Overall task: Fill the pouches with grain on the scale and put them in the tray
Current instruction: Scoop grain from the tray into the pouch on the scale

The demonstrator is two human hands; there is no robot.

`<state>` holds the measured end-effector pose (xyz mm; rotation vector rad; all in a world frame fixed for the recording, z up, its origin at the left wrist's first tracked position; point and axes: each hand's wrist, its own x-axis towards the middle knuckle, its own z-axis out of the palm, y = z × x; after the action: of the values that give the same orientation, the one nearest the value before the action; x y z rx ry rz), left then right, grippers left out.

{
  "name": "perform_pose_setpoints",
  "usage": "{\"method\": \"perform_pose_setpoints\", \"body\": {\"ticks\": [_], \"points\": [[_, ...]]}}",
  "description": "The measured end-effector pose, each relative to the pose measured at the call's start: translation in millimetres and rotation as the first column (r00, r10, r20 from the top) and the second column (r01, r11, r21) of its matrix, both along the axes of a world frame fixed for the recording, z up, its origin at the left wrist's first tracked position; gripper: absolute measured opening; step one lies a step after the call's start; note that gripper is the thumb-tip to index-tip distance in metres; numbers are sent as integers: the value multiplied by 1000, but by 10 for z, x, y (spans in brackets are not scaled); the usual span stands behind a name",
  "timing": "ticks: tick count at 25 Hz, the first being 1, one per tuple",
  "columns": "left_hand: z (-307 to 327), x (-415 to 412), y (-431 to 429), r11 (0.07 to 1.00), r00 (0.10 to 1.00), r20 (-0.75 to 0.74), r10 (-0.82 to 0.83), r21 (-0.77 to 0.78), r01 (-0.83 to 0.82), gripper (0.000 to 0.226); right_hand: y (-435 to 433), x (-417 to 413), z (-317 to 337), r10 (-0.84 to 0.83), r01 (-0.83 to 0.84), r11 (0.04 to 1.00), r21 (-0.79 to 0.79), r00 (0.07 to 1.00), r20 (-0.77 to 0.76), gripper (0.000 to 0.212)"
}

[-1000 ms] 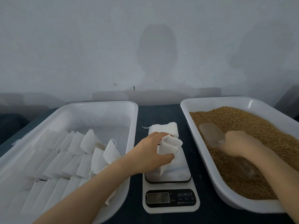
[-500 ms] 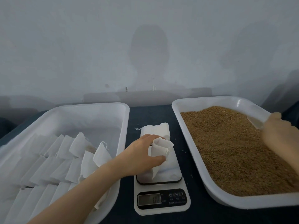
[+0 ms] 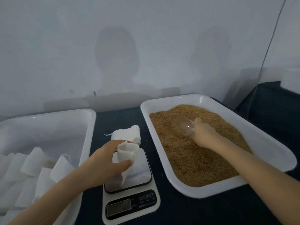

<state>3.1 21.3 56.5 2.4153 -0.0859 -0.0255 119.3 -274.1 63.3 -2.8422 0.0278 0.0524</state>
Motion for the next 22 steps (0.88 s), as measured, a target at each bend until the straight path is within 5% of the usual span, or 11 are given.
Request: {"method": "perform_pose_setpoints", "body": {"ticks": [11, 18, 22], "points": [[6, 7, -13, 1000, 1000, -5, 3, 18, -3, 57, 324, -210, -85, 257, -254, 965, 59, 965, -52, 23], [36, -16, -35, 999, 1000, 0, -20, 33, 20, 59, 284, -217, 81, 87, 47, 873, 485, 964, -250, 37], [56, -35, -53, 999, 999, 8, -38, 30, 38, 60, 151, -205, 153, 73, 134, 813, 567, 943, -326, 32]]}}
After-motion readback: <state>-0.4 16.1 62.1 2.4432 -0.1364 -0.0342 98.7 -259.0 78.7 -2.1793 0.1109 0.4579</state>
